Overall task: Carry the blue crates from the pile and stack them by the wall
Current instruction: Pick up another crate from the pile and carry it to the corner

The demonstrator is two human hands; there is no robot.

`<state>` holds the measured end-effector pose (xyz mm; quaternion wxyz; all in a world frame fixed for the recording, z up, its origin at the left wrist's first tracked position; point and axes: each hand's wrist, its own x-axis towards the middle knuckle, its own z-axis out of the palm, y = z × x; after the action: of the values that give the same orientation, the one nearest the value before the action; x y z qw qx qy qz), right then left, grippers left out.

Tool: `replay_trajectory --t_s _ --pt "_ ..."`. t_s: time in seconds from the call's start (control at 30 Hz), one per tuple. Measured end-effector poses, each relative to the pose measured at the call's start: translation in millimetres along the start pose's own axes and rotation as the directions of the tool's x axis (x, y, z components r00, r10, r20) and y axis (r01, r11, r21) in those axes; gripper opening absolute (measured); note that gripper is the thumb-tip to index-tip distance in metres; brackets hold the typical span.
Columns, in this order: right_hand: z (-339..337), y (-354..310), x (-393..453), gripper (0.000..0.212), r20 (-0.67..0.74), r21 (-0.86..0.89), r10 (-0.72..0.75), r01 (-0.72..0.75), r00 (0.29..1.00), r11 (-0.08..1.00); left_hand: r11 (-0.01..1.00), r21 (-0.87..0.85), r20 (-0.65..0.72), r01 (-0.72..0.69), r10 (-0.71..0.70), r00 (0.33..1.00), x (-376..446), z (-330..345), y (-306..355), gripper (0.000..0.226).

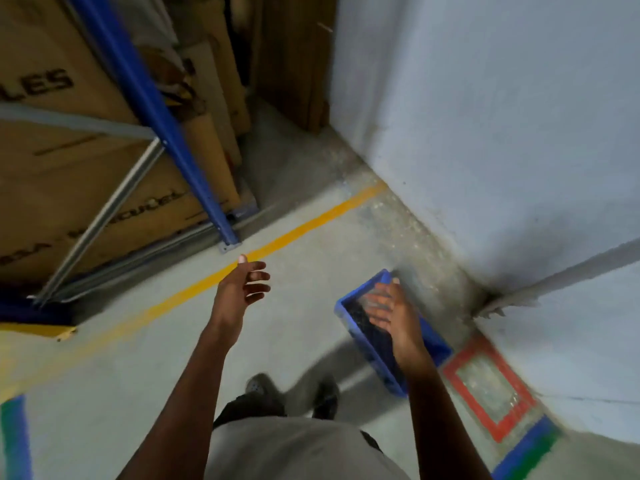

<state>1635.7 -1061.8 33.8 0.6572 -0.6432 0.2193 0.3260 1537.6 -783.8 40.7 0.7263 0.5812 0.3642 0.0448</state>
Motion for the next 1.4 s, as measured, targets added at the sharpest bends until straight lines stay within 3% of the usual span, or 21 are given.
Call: replay_trajectory --t_s 0.17,0.27,0.4,0.5,0.63,0.73,0.83,0.9,1.0,1.13,1.27,1.4 --pt "113.8 8.5 -31.2 0.052 0.237 -0.265 -0.055 0.119 0.970 0.957 0.987 -0.156 -0.274 -0.049 0.004 0.962 -80.7 -127.7 -32.4 0.048" --pt "192.1 34.0 -58.4 0.083 0.369 -0.406 -0.046 0.206 0.928 0.890 0.964 -0.253 -0.447 -0.078 -0.045 0.894 -133.7 -208.8 -60.2 0.048" --pt "303.4 111.6 -103.4 0.039 0.542 -0.512 -0.006 0.336 0.840 0.790 0.930 -0.344 -0.650 -0.130 -0.136 0.747 -220.3 -319.2 -103.8 0.042" --pt "385.3 185.1 -149.5 0.033 0.606 -0.581 0.083 0.368 0.791 0.726 0.912 -0.366 -0.765 -0.185 -0.181 0.618 -291.9 -402.2 -137.3 0.040" --pt "481.3 274.8 -218.1 0.028 0.711 -0.605 0.168 0.471 0.683 0.642 0.864 -0.412 -0.878 -0.290 -0.292 0.380 -381.9 -496.0 -186.3 0.040" --pt "542.4 327.8 -265.9 0.024 0.781 -0.608 0.287 0.571 0.554 0.552 0.813 -0.444 -0.896 -0.378 -0.390 0.214 -438.1 -539.7 -218.6 0.042" --pt "606.6 374.6 -300.3 0.022 0.805 -0.590 0.394 0.674 0.444 0.445 0.771 -0.463 -0.878 -0.437 -0.468 0.105 -473.8 -571.7 -242.1 0.043" --pt "654.1 408.3 -314.6 0.022 0.799 -0.580 0.441 0.717 0.409 0.387 0.738 -0.484 -0.847 -0.471 -0.530 0.040 -483.9 -593.3 -259.1 0.044" --pt "729.5 461.8 -338.4 0.019 0.797 -0.535 0.505 0.776 0.331 0.335 0.719 -0.495 -0.815 -0.487 -0.579 -0.027 -486.0 -635.4 -273.9 0.041" --pt "832.7 529.1 -368.0 0.013 0.785 -0.428 0.577 0.870 0.223 0.245 0.775 -0.509 -0.794 -0.375 -0.591 -0.145 -491.5 -700.2 -276.4 0.033" --pt "930.4 586.6 -417.5 0.015 0.736 -0.341 0.665 0.919 0.129 0.199 0.726 -0.484 -0.737 -0.488 -0.639 -0.220 -511.7 -774.0 -260.5 0.031" --pt "1014.1 634.9 -472.5 0.017 0.713 -0.332 0.695 0.917 0.091 0.220 0.701 -0.439 -0.715 -0.562 -0.652 -0.255 -531.7 -850.8 -255.7 0.030"
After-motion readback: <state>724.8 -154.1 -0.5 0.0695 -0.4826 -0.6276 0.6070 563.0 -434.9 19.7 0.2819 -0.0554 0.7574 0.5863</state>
